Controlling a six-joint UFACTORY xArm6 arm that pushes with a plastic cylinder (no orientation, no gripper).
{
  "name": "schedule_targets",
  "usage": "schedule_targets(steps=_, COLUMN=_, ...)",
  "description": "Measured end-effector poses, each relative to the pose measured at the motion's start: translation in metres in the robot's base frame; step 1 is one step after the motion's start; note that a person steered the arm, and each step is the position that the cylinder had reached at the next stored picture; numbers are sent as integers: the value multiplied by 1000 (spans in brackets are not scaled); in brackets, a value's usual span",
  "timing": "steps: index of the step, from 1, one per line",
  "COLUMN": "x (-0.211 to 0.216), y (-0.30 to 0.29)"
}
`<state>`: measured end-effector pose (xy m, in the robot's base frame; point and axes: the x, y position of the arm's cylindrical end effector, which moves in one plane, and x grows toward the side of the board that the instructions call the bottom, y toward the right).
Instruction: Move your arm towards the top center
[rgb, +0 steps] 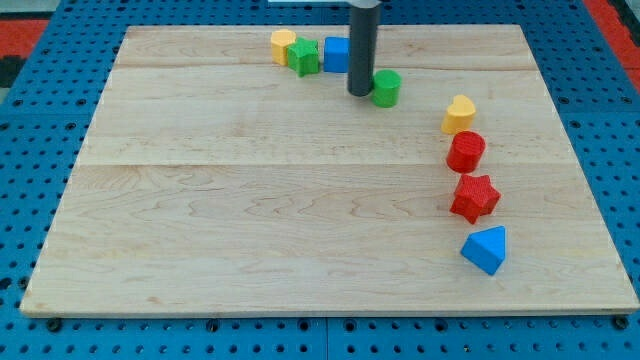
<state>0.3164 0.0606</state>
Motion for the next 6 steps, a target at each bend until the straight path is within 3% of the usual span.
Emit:
schedule_targets(steps=2, x=-7, y=80)
schedule_targets(steps=3, x=-20, y=39)
schedule_targets(steps=5, x=-124, y=49)
schedule_targets(steps=6, x=-120, y=-6)
